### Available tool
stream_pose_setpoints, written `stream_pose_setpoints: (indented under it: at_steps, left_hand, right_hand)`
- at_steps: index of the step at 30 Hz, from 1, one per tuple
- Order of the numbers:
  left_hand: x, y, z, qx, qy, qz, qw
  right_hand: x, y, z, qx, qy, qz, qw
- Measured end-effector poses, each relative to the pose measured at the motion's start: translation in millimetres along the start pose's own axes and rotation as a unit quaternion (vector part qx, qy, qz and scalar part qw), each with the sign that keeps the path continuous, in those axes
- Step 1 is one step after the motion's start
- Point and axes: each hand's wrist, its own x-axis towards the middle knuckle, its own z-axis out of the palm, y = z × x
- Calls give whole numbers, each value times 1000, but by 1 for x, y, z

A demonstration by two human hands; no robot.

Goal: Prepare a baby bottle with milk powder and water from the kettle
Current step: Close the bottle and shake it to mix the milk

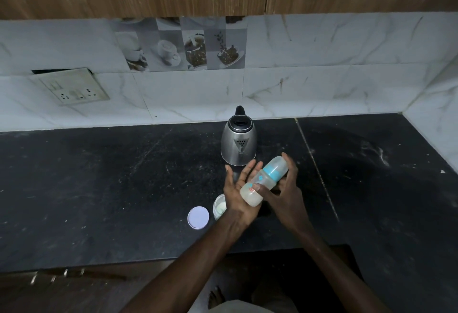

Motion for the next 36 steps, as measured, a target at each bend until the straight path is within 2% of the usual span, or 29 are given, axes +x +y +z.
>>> stream_pose_setpoints:
  at_steps: [2,3,6,7,8,10,11,12,14,15,16,17,18,20,23,25,27,30,33,35,36]
  left_hand:
    - [-1,0,3,3,4,-1,1000]
    - [0,0,4,9,12,3,1000]
    - [3,-2,2,45,43,21,998]
    - [4,-3,2,47,45,23,998]
    - [5,-4,1,40,45,23,998]
    - [8,-7,0,15,39,16,999]
    - [8,-8,0,15,39,14,999]
    - [9,-8,0,21,46,16,999]
    - [11,-7,1,36,53,24,998]
    - [11,-8,1,34,52,24,998]
    - [10,-9,1,28,52,20,998]
    - [9,-11,1,21,48,14,999]
    - [8,-13,3,7,37,10,999]
    - [6,-15,5,-9,12,-3,1000]
    - [5,-15,8,-21,-9,-10,1000]
    - [2,-13,10,-30,-16,-15,999]
    - [0,-8,14,-33,-20,-20,999]
    - [-3,-7,14,-37,-25,-23,999]
    - [0,-11,13,-16,-4,-4,1000]
    - [3,-11,12,6,19,15,1000]
    - [4,-11,11,5,23,22,999]
  right_hand:
    - [5,-9,-10,-10,-2,-13,1000]
    - [10,-15,-16,-22,22,-25,999]
    - [21,-27,-27,42,204,-39,977]
    - [21,-27,-25,51,236,-31,970]
    - [19,-28,-19,44,229,-20,972]
    - [9,-22,-9,-25,110,-18,993]
    - [7,-19,-8,-49,86,-27,995]
    - [10,-17,-11,-47,107,-29,993]
    - [17,-22,-17,40,236,-31,970]
    - [18,-24,-17,64,271,-36,960]
    - [18,-25,-15,71,272,-33,959]
    - [14,-22,-11,47,229,-13,972]
    - [7,-19,-5,12,150,-2,989]
    - [-4,-14,2,-39,74,-17,996]
    - [-6,-37,7,-7,48,-57,997]
    - [-1,-53,6,-63,50,-82,993]
    - [2,-25,-5,-58,15,-106,993]
    - [10,-5,-26,-57,-53,-72,994]
    - [23,-23,-33,-45,46,-71,995]
    - [26,-28,-37,30,191,-73,978]
    - [30,-23,-35,49,234,-74,968]
